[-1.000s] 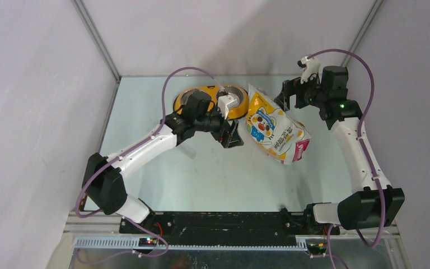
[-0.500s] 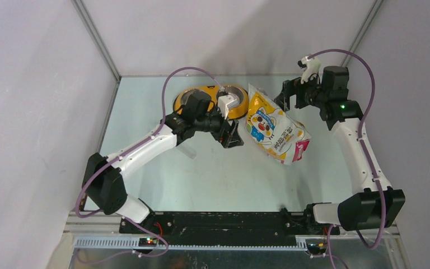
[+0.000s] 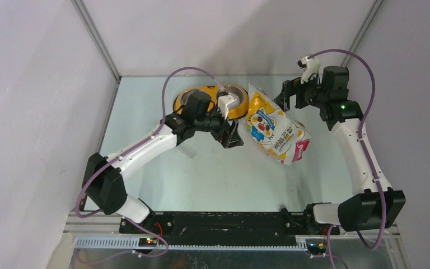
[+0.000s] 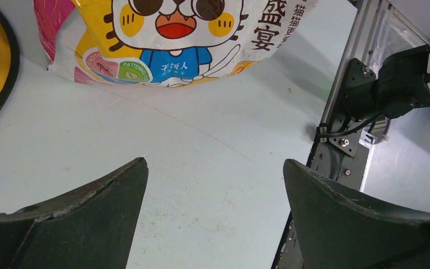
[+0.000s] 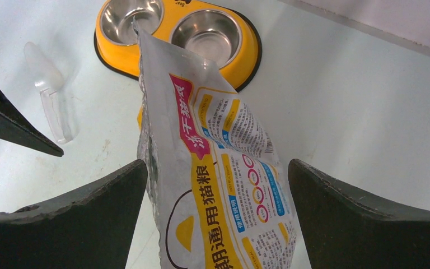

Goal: Serve the pet food
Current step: Open the pet food bag at the center of the board.

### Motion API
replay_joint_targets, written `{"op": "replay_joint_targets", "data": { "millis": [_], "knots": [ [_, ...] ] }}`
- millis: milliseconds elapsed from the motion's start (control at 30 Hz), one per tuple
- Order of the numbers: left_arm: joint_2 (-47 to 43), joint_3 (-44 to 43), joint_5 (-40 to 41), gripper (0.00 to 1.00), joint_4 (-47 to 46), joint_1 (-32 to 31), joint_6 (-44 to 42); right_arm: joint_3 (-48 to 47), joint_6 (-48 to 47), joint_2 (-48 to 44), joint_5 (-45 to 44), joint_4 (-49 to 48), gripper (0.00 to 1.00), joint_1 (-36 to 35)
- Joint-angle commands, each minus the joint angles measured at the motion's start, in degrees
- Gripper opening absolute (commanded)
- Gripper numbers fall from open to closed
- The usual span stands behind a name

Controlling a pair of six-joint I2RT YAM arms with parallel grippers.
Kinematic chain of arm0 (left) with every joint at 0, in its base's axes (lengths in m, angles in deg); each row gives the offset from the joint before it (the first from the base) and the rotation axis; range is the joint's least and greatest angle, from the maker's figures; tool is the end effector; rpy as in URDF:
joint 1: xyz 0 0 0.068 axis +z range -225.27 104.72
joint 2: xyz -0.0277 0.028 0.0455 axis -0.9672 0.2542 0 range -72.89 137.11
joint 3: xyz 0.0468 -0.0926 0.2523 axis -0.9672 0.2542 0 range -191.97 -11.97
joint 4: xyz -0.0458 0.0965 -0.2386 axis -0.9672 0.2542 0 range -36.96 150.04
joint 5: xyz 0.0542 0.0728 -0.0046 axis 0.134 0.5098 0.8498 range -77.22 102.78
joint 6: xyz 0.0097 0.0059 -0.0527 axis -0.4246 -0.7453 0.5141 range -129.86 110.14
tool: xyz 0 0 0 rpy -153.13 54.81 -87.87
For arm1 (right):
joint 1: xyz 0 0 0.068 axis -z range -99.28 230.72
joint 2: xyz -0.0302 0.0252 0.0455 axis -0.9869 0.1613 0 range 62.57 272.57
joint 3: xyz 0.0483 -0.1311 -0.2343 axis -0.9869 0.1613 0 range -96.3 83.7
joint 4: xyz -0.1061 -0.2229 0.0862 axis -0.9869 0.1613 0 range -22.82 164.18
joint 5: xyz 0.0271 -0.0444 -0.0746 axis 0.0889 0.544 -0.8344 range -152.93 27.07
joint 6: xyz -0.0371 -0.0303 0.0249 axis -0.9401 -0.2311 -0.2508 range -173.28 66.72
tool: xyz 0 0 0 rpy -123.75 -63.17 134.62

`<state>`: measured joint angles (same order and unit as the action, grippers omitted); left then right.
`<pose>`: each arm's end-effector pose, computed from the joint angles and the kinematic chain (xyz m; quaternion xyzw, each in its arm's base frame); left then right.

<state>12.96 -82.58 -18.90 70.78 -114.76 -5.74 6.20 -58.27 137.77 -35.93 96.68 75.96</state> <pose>0.2509 -0.2310 0.3135 0.3809 0.7658 -0.3933 0.3373 0.2867 0.0400 0.3901 -0.1917 0.8166 0.1982 0.5070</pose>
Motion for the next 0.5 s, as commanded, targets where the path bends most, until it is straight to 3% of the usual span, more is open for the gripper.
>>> {"op": "replay_joint_targets", "data": {
  "millis": [0,467],
  "knots": [
    [-0.34,-2.25,-0.45,0.98,-0.72,-0.36,-0.18,-0.19,-1.07,-0.66,-2.26,-0.53,0.99,-0.49],
    [-0.01,-2.30,-0.47,0.98,-0.57,-0.41,-0.08,-0.15,-1.85,-0.02,-3.55,-0.56,1.00,-1.77]
  ]
}}
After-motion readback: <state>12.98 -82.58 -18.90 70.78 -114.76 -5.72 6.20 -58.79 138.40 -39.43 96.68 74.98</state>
